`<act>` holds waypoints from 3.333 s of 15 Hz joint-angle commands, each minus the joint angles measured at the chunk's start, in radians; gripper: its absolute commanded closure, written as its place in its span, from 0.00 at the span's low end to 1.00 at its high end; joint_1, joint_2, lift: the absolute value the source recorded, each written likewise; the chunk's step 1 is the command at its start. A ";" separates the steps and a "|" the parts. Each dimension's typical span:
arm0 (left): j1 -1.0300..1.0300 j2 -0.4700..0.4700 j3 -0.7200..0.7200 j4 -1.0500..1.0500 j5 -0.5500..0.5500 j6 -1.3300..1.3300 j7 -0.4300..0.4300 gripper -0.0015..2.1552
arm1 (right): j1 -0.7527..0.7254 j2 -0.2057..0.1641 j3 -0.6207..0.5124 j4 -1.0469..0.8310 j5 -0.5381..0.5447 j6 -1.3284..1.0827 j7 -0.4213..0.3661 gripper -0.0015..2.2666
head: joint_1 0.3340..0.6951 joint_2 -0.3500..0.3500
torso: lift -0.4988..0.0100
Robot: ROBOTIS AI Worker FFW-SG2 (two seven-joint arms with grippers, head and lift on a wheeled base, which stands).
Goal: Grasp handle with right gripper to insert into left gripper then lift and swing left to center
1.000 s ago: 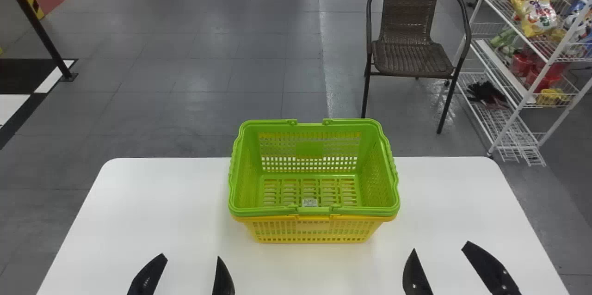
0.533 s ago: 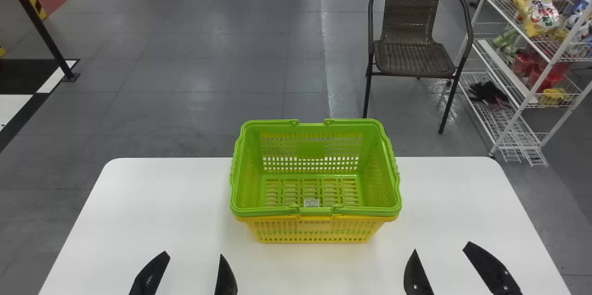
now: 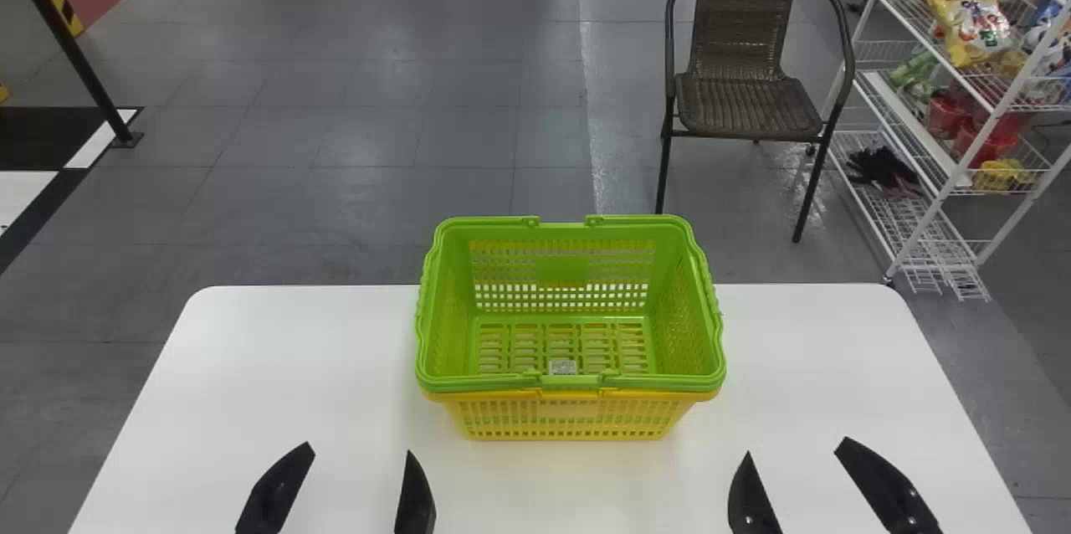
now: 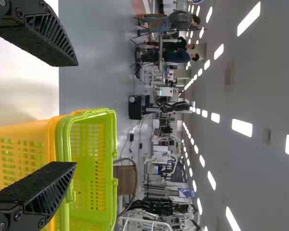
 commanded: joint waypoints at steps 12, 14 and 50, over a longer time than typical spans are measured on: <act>-0.306 0.009 0.198 -0.365 0.151 1.054 -0.305 0.04 | 0.003 0.000 -0.002 0.006 0.002 0.000 0.000 0.05 | 1.00 0.56 | 0.98; -0.386 0.009 0.234 -0.354 0.193 1.162 -0.339 0.04 | 0.003 0.000 -0.002 0.006 0.005 0.003 0.000 0.05 | 1.00 0.56 | 0.98; -1.194 0.063 0.309 0.754 0.217 1.505 -0.797 0.04 | 0.034 -0.003 -0.021 0.005 0.009 -0.006 0.000 0.05 | 1.00 0.50 | 0.98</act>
